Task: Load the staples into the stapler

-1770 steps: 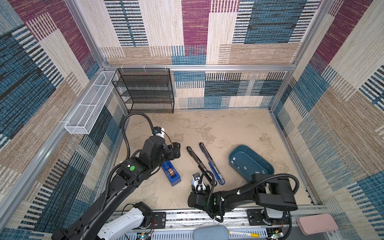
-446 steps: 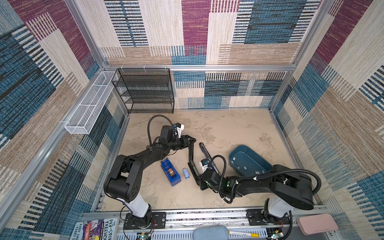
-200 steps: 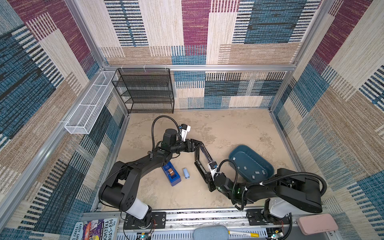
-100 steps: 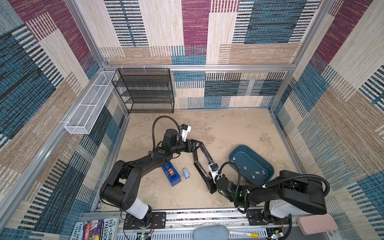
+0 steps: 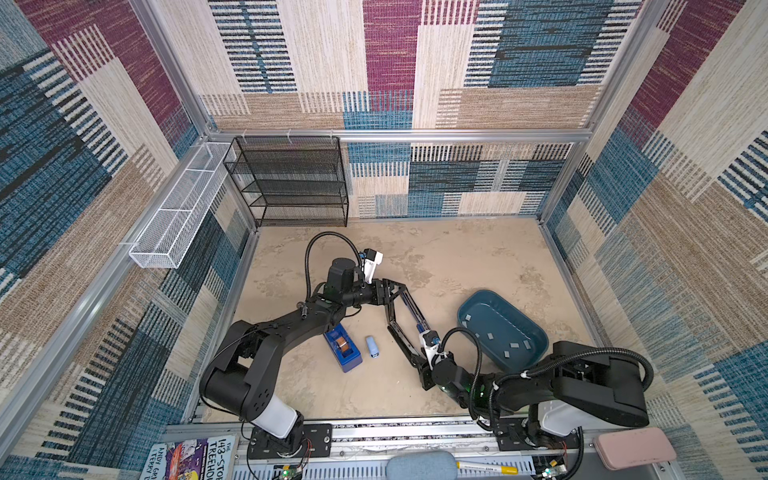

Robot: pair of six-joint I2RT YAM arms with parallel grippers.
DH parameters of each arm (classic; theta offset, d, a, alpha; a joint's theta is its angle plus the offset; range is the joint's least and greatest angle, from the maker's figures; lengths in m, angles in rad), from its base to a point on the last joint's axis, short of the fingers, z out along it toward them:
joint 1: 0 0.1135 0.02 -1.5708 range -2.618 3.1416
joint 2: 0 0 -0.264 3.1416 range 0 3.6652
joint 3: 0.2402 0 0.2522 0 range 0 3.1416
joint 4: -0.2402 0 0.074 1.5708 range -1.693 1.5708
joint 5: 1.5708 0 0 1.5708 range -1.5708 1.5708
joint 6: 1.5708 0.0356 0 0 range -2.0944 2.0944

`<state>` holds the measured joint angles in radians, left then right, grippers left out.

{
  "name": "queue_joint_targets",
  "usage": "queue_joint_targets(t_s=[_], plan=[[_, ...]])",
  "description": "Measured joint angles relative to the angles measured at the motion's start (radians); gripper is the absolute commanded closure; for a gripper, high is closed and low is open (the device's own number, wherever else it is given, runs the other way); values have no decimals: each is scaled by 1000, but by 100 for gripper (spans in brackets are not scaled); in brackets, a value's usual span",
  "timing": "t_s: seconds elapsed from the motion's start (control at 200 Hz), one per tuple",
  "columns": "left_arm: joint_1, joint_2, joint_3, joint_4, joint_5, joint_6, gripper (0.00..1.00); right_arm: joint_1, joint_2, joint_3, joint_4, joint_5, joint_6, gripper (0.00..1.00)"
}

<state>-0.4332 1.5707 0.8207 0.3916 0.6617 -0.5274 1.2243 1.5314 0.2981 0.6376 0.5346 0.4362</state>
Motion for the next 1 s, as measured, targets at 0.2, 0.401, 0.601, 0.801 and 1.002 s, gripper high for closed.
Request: queue_joint_targets(t_s=[0.2, 0.401, 0.601, 0.801, 1.002], plan=[[-2, 0, 0, 0, 0, 3, 37, 1, 28, 11, 16, 6, -6, 87], [-21, -9, 0, -6, -5, 14, 37, 0, 29, 11, 18, 6, -14, 94], [-86, -39, 11, -62, -71, 90, 37, 0, 23, -6, 39, 7, -14, 96], [-126, -30, 26, -132, -156, 148, 38, 0, 34, -12, 68, 7, -14, 98], [-133, -10, 47, -168, -187, 164, 39, 0, 37, -17, 82, 7, -14, 98]])
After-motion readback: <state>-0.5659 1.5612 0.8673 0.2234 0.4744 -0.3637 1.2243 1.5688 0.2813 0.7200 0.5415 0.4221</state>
